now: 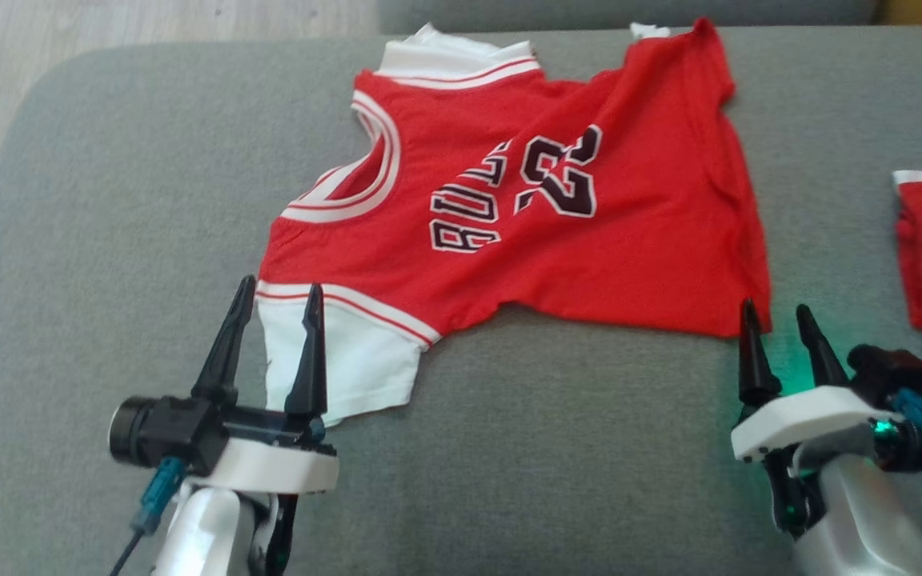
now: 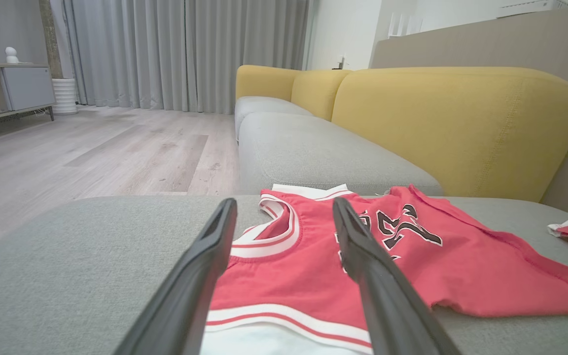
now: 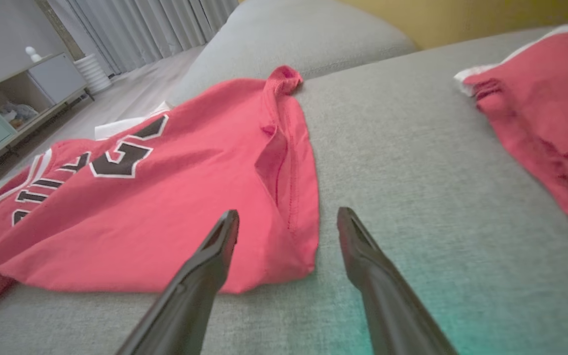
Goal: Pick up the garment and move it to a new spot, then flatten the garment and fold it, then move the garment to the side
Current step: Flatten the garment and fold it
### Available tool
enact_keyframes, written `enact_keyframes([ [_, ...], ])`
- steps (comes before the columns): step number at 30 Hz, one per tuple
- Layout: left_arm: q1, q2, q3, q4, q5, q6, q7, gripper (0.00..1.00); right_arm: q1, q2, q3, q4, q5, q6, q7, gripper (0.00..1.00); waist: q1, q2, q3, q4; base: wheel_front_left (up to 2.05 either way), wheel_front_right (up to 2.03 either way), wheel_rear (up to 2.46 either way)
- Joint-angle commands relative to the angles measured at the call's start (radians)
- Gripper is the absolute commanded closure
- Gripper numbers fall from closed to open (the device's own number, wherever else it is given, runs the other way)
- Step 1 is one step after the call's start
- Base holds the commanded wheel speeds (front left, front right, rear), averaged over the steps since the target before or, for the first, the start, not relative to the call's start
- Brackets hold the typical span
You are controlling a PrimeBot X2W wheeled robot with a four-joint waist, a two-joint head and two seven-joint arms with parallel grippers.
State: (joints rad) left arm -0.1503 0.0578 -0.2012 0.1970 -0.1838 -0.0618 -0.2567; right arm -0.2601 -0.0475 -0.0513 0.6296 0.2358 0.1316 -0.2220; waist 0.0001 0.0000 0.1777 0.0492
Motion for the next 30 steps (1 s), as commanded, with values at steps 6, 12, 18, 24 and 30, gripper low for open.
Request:
enact_keyframes([
  [6,-0.053,0.003,0.019,-0.014,0.006,-0.007,-0.005,0.0,-0.082,-0.003,-0.004,0.118,-0.049,-0.001,0.015,0.0,-0.0001,0.0,0.022,0.033,0.0,0.0,0.0],
  [12,-0.054,0.002,0.026,0.001,0.008,-0.009,-0.005,0.0,-0.114,-0.003,-0.012,0.238,-0.061,-0.001,0.008,0.69,-0.0001,0.0,0.008,0.036,0.0,0.0,0.0],
  [18,-0.034,0.021,0.044,0.059,0.022,0.01,-0.005,0.0,-0.138,-0.003,-0.031,0.279,-0.054,-0.001,-0.023,1.0,-0.0001,0.0,-0.015,0.007,0.0,0.0,0.0],
  [24,-0.019,0.04,0.04,0.176,0.027,0.028,0.082,0.0,-0.158,-0.003,-0.138,0.263,-0.134,-0.001,-0.037,1.0,-0.0001,0.0,-0.03,-0.019,0.0,0.0,0.0],
  [30,-0.012,0.039,0.013,0.229,0.006,0.003,0.16,0.0,-0.162,-0.003,-0.122,0.245,-0.111,-0.001,-0.039,1.0,-0.0001,0.0,-0.031,-0.028,0.0,0.0,0.0],
])
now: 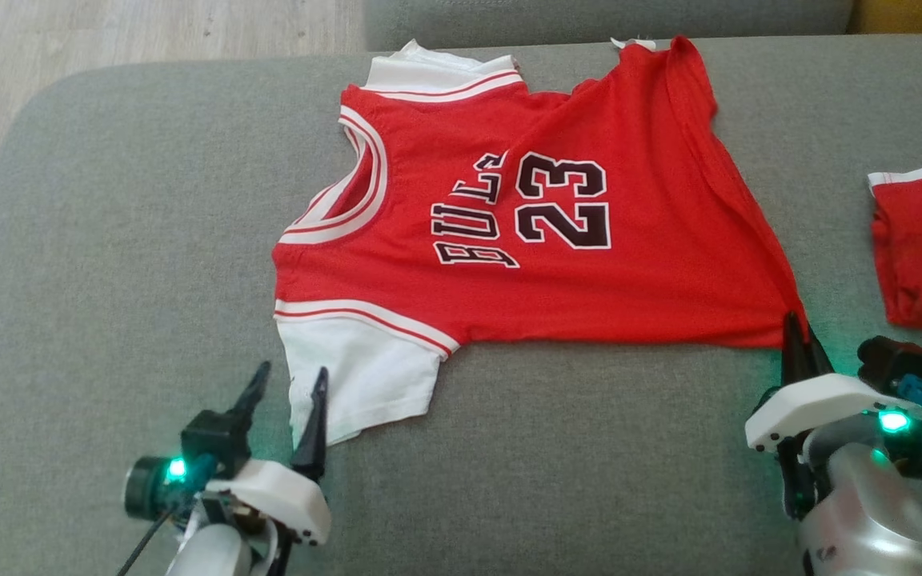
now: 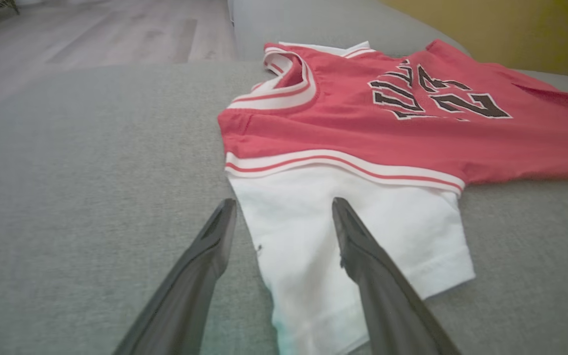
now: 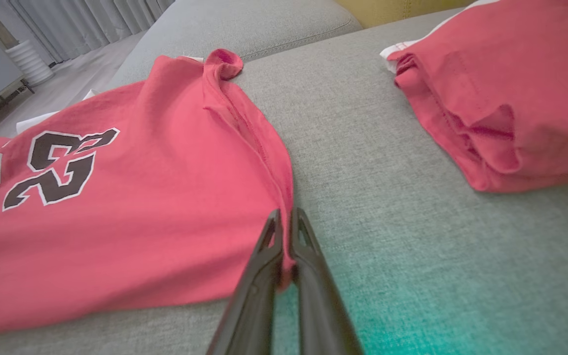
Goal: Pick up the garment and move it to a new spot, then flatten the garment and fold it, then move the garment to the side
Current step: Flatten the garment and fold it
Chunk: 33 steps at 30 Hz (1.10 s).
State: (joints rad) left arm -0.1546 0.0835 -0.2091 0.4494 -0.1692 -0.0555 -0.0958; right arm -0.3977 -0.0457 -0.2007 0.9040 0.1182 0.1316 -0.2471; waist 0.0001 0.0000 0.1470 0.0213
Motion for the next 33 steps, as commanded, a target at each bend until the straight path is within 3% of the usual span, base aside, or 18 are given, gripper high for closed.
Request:
enact_keyframes([
  [1,-0.004,0.01,0.017,-0.02,-0.02,-0.01,0.012,0.0,-0.024,-0.005,0.038,-0.028,0.015,-0.001,-0.014,1.0,-0.0001,0.0,-0.001,-0.001,0.0,0.0,0.0],
  [7,0.019,0.016,0.007,-0.016,-0.036,-0.009,0.077,0.0,-0.017,-0.005,0.081,-0.024,0.04,-0.001,-0.014,1.0,-0.0001,0.0,-0.004,0.0,0.0,0.0,0.0],
  [13,0.027,0.034,0.016,0.004,-0.034,0.032,0.154,0.0,-0.019,-0.005,0.108,-0.029,0.063,-0.001,-0.015,1.0,-0.0001,0.0,-0.007,-0.004,0.0,0.0,0.0],
  [21,0.019,0.041,-0.001,0.006,-0.054,0.007,0.211,0.0,-0.016,-0.005,0.127,-0.044,0.072,-0.001,-0.015,1.0,-0.0001,0.0,0.003,-0.013,0.0,0.0,0.0],
  [24,0.021,0.045,-0.018,0.013,-0.069,-0.018,0.252,1.0,-0.015,-0.005,0.124,-0.045,0.073,-0.001,-0.015,1.0,-0.0001,0.0,0.003,-0.014,0.0,0.0,0.0],
  [28,0.029,0.054,-0.033,-0.008,-0.1,-0.044,0.265,1.0,-0.015,-0.005,0.123,-0.05,0.073,-0.001,-0.015,1.0,-0.0001,0.0,-0.005,-0.012,0.0,0.0,0.0],
  [33,0.019,0.056,-0.016,-0.117,-0.133,-0.055,0.149,1.0,-0.009,-0.005,0.106,-0.08,0.064,-0.001,-0.015,1.0,-0.0001,0.0,-0.033,-0.006,0.0,0.0,0.0],
])
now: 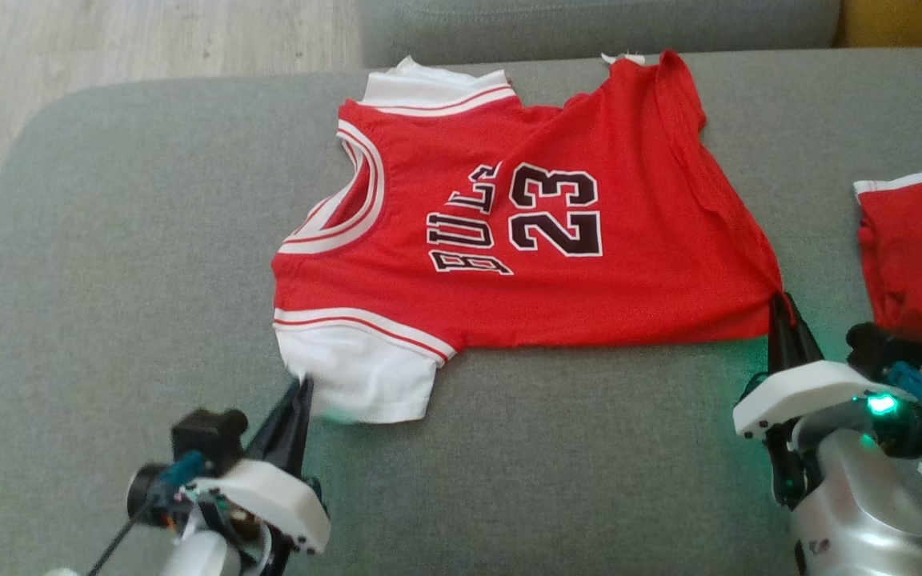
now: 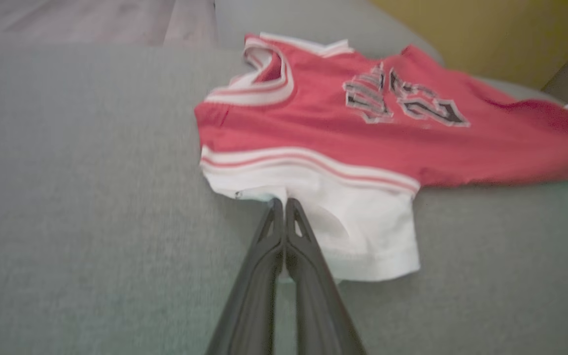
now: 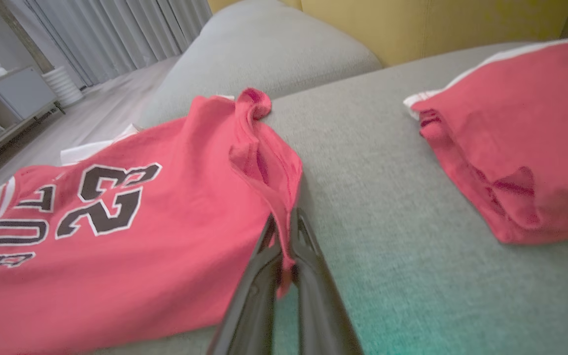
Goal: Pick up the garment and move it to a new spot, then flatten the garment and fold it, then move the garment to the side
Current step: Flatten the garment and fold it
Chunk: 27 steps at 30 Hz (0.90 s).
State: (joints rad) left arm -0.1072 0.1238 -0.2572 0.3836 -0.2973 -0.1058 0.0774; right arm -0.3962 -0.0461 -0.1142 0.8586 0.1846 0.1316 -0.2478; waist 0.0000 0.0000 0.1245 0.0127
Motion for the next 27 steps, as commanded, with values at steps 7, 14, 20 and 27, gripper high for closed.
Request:
enact_keyframes([
  [7,-0.062,0.039,0.066,-0.24,-0.032,-0.01,-0.136,1.0,-0.013,-0.004,0.061,-0.151,0.023,-0.001,-0.014,1.0,0.0,0.0,-0.074,0.003,0.0,0.0,0.0],
  [14,-0.167,0.036,0.129,-0.402,-0.062,0.013,-0.195,1.0,-0.052,-0.004,0.096,-0.342,-0.03,-0.001,0.011,1.0,0.0,0.0,-0.123,-0.004,0.0,0.0,0.0],
  [20,-0.267,0.014,0.195,-0.526,-0.134,0.031,-0.219,1.0,-0.095,-0.018,0.127,-0.552,-0.038,-0.001,0.079,1.0,0.0,0.0,-0.144,-0.022,0.0,0.0,0.0],
  [27,-0.308,0.01,0.254,-0.706,-0.219,0.066,-0.155,1.0,-0.069,-0.056,0.156,-0.808,0.03,-0.001,0.187,1.0,0.0,0.0,-0.143,-0.035,0.0,0.0,0.0],
])
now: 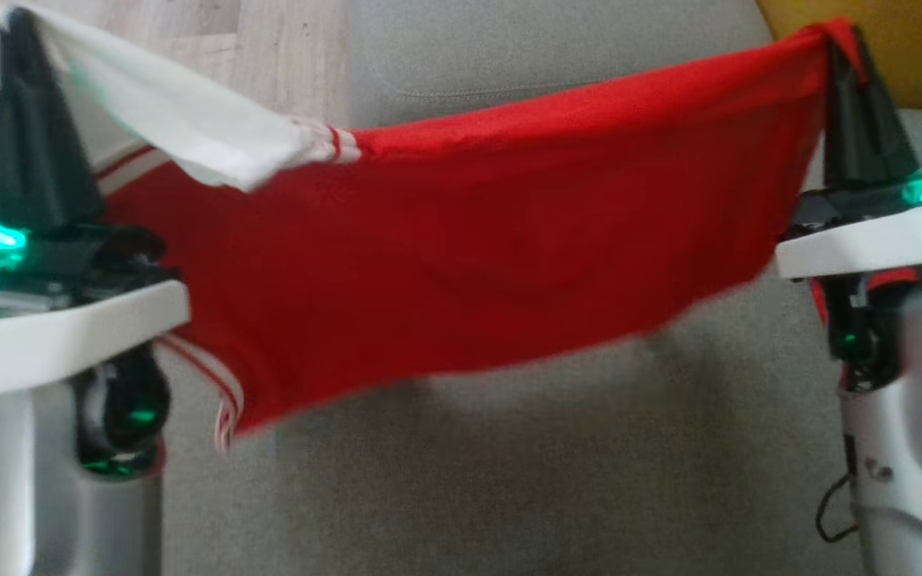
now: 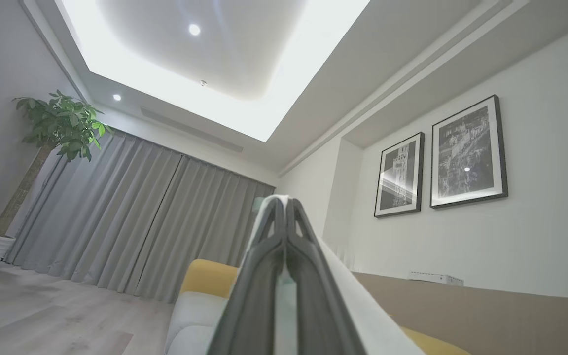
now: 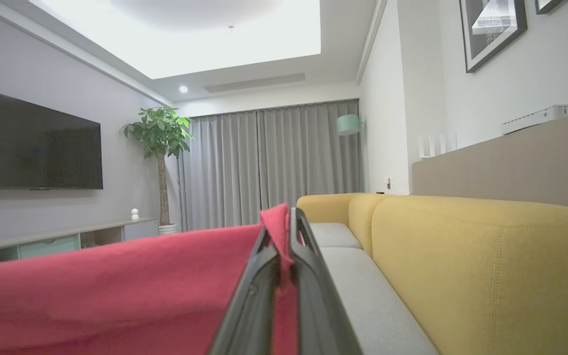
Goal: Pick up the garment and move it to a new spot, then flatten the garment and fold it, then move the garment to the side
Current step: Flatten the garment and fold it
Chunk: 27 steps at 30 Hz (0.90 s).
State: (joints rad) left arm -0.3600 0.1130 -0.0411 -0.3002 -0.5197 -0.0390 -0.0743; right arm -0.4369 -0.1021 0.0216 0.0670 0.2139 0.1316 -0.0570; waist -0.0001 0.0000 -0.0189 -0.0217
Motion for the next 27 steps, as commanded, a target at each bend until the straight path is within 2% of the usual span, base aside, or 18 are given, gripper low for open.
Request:
enact_keyframes([
  [1,-0.055,0.025,0.045,-0.047,-0.005,0.006,0.015,1.0,-0.019,0.0,0.021,-0.051,0.01,-0.001,0.015,1.0,0.0001,0.0,0.006,-0.003,0.0,0.0,0.0],
  [4,-0.062,0.058,0.061,-0.093,-0.019,0.011,0.073,1.0,-0.001,-0.017,0.021,-0.137,0.016,-0.001,0.077,1.0,0.0001,0.0,0.037,-0.004,0.0,0.0,0.0],
  [7,-0.086,0.106,0.079,-0.072,-0.015,0.008,0.119,1.0,-0.008,-0.033,0.025,-0.182,0.008,-0.001,0.134,1.0,0.0001,0.0,0.076,-0.011,0.0,0.0,0.0],
  [12,-0.193,0.159,0.067,0.057,-0.043,-0.017,0.202,1.0,-0.103,-0.057,0.024,-0.134,0.016,-0.001,0.215,1.0,0.0001,0.0,0.177,-0.015,0.0,0.0,0.0],
  [15,-0.317,0.182,0.046,0.183,-0.054,-0.037,0.23,1.0,-0.245,-0.102,0.043,-0.035,0.008,-0.001,0.231,1.0,0.0001,0.0,0.267,-0.013,0.0,0.0,0.0],
  [19,-0.553,0.225,0.019,0.419,-0.02,-0.061,0.204,1.0,-0.503,-0.137,0.052,0.174,-0.017,-0.001,0.21,1.0,0.0001,0.0,0.366,-0.003,0.0,0.0,0.0],
  [24,-0.857,0.224,0.01,0.71,0.021,-0.066,0.082,1.0,-0.799,-0.132,-0.007,0.47,-0.142,-0.001,0.086,1.0,0.0001,0.0,0.418,0.022,0.0,0.0,0.0],
  [27,-0.989,0.219,0.006,0.84,0.027,-0.073,-0.004,1.0,-0.909,-0.113,-0.068,0.607,-0.217,-0.001,-0.002,1.0,0.0001,0.0,0.419,0.034,0.0,0.0,0.0],
])
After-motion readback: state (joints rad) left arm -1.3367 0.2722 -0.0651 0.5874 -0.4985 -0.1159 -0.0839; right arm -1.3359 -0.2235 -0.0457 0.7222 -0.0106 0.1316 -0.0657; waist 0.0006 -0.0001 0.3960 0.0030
